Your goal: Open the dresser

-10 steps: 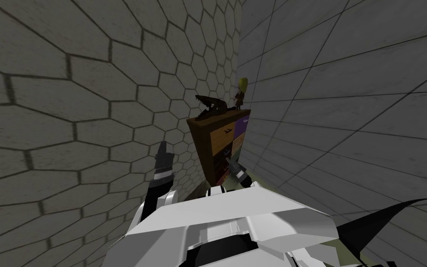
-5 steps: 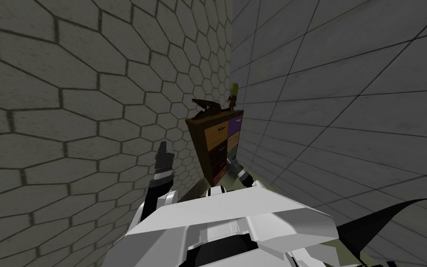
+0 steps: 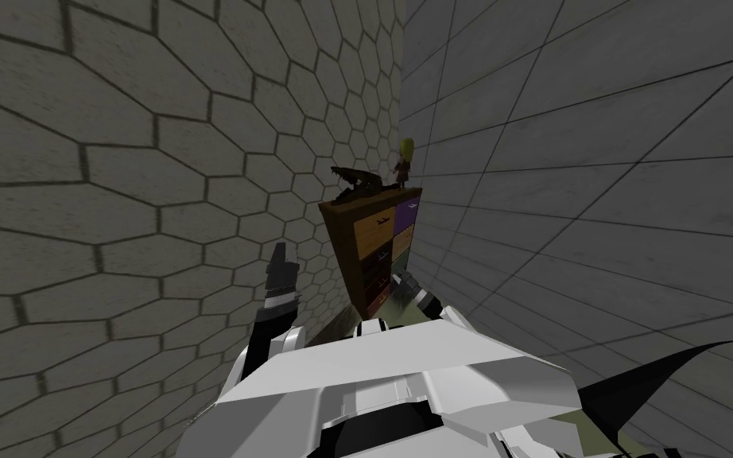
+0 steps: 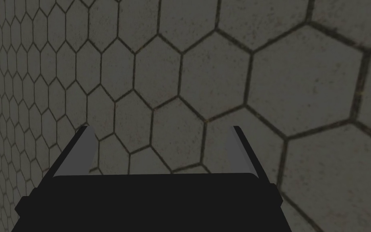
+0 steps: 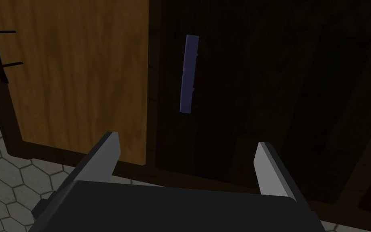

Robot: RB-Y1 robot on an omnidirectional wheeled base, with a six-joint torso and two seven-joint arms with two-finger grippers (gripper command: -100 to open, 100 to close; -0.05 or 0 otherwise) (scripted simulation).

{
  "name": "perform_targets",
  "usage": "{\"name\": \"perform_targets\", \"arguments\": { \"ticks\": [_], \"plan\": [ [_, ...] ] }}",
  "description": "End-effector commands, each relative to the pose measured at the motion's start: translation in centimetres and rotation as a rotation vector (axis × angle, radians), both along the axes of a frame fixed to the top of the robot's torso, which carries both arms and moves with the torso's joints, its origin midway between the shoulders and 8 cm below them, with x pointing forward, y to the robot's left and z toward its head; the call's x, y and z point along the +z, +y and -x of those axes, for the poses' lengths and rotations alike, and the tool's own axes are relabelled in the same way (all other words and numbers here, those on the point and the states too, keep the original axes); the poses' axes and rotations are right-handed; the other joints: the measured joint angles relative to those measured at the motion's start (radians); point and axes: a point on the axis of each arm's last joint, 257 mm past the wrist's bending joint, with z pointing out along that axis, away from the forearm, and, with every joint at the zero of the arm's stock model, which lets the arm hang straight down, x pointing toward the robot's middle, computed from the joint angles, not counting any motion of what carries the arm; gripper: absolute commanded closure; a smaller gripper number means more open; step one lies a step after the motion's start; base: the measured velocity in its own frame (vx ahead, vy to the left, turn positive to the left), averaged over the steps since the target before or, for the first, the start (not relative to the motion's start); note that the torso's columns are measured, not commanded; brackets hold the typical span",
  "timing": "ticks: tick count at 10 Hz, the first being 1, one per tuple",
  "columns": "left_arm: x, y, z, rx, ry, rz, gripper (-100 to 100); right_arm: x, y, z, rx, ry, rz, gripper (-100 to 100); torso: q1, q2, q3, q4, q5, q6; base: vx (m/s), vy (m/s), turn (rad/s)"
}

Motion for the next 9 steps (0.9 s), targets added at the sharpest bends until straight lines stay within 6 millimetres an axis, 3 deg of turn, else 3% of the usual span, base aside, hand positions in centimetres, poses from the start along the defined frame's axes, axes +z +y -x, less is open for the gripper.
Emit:
{"name": "perform_targets", "arguments": {
  "ticks": [1,3,6,9],
  "plan": [
    [0.0,0.0,0.0,0.000,0.000,0.000,0,0.6,0.1,-1.1,-0.017,0.008,-0.017,-100,0.002,-0.001,-0.001,0.000,0.000,0.000,0.069,0.060,0.037],
    [0.0,0.0,0.0,0.000,0.000,0.000,0,1.0,-0.2,-2.1,-0.032,0.017,-0.023,-100,0.000,-0.003,-0.002,-0.001,0.000,0.000,0.083,0.070,0.040],
    [0.0,0.0,0.0,0.000,0.000,0.000,0,1.7,1.5,-2.8,-0.054,0.017,-0.101,-100,-0.001,0.001,0.001,0.000,0.000,0.000,0.042,0.048,0.010],
    [0.0,0.0,0.0,0.000,0.000,0.000,0,2.1,1.2,-3.0,-0.052,0.014,-0.085,-100,0.000,-0.001,-0.001,0.000,0.000,0.000,0.024,0.020,0.017]
  ]
}}
